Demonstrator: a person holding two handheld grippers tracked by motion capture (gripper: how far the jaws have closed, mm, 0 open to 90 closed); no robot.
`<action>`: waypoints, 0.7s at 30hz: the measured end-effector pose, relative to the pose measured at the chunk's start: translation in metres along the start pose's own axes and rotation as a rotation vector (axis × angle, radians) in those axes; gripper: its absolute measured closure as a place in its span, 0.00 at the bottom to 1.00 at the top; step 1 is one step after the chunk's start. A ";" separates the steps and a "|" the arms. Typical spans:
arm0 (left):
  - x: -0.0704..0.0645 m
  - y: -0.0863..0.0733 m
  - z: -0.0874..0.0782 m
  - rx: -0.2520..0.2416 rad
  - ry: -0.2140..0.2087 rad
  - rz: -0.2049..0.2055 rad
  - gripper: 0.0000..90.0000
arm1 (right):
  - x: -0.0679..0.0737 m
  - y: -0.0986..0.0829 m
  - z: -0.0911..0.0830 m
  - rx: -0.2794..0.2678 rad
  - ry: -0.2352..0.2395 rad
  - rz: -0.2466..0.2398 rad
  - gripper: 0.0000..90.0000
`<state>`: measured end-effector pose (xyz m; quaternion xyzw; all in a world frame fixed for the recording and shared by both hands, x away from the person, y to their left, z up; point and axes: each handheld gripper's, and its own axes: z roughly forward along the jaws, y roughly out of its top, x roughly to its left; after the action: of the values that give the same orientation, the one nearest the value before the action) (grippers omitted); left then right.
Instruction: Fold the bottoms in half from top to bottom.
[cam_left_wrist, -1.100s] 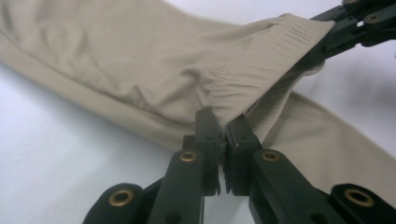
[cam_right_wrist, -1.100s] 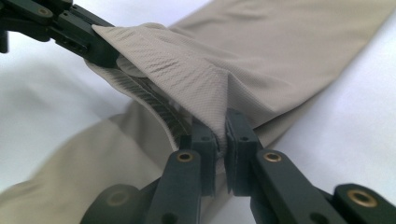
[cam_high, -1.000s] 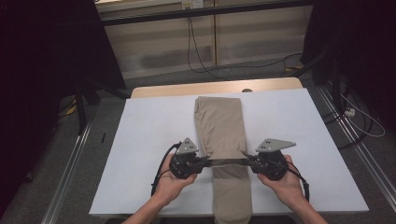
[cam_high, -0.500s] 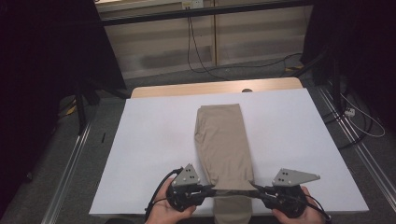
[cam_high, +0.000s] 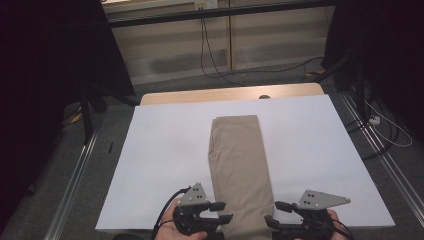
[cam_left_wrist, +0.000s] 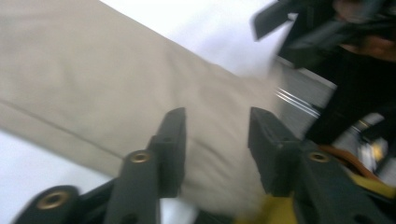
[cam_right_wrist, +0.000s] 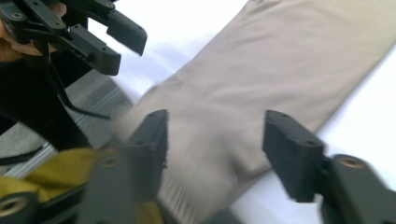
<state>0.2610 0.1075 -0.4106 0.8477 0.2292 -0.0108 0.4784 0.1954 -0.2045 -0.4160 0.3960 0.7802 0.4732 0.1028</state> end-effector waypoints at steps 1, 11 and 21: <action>0.003 0.001 0.000 -0.002 0.007 0.002 0.60 | -0.002 0.001 0.001 -0.006 -0.004 -0.003 0.42; 0.048 0.013 0.019 0.004 0.208 -0.011 0.25 | -0.034 0.013 0.027 0.016 -0.059 -0.004 0.37; 0.089 0.031 0.034 -0.030 0.300 -0.035 0.20 | -0.076 0.045 0.056 0.015 -0.065 -0.019 0.26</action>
<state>0.3597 0.1003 -0.4255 0.8285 0.3129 0.1112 0.4509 0.2992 -0.2113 -0.4246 0.4044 0.7836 0.4533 0.1299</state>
